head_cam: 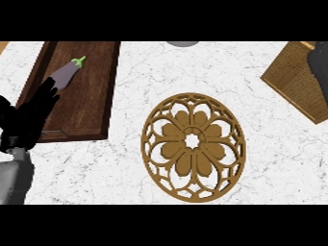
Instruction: Pick the tomato from the placemat and place it in the basket
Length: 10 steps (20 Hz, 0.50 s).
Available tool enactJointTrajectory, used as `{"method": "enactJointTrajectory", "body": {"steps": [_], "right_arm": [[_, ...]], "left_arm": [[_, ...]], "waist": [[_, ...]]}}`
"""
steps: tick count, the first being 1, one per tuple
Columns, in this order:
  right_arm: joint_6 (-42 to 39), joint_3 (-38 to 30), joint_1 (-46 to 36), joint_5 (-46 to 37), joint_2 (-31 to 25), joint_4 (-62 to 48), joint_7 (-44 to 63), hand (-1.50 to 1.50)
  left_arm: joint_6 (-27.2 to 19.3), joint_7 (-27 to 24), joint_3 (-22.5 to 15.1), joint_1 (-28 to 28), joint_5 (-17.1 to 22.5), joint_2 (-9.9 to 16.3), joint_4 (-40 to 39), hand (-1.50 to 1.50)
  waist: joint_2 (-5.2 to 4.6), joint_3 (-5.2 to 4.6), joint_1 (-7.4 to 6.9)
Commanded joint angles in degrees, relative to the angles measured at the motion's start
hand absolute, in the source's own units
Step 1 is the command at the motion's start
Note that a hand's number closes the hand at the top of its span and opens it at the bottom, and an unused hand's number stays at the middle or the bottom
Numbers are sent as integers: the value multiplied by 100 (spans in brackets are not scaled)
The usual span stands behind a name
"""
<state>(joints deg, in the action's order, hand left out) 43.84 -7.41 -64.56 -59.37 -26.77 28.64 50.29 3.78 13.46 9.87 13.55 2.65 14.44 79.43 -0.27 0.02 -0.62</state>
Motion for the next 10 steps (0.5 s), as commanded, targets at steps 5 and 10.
{"method": "enactJointTrajectory", "body": {"steps": [5,10], "right_arm": [[729,-398,149,461,45,-310,-1049,-150],[1301,-691,269,572,-77,424,-593,-150]], "left_arm": [[156,-138,-34,-74,-34,21,-157,0],[82,-25,36,-146,-13,43,-5,0]], "waist": [[-37,3,-103],[38,0,36]]}}
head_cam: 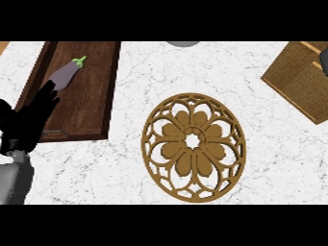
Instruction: Pick the tomato from the placemat and place it in the basket
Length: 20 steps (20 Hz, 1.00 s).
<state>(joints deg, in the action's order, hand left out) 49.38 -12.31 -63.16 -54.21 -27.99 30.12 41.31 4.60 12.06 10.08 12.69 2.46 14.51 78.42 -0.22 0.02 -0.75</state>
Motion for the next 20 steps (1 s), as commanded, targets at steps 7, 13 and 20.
{"method": "enactJointTrajectory", "body": {"steps": [7,13,20], "right_arm": [[989,-909,821,825,-254,1654,65,-150],[-284,-951,2523,1680,-324,3905,223,-150],[-1414,-1048,4634,2602,-415,6211,453,-150]], "left_arm": [[-140,59,62,-109,-49,-18,83,0],[-60,190,264,-485,94,128,278,0],[-197,-37,215,-475,-44,12,211,0]], "waist": [[95,-1,259],[169,-5,449],[153,-10,588]]}}
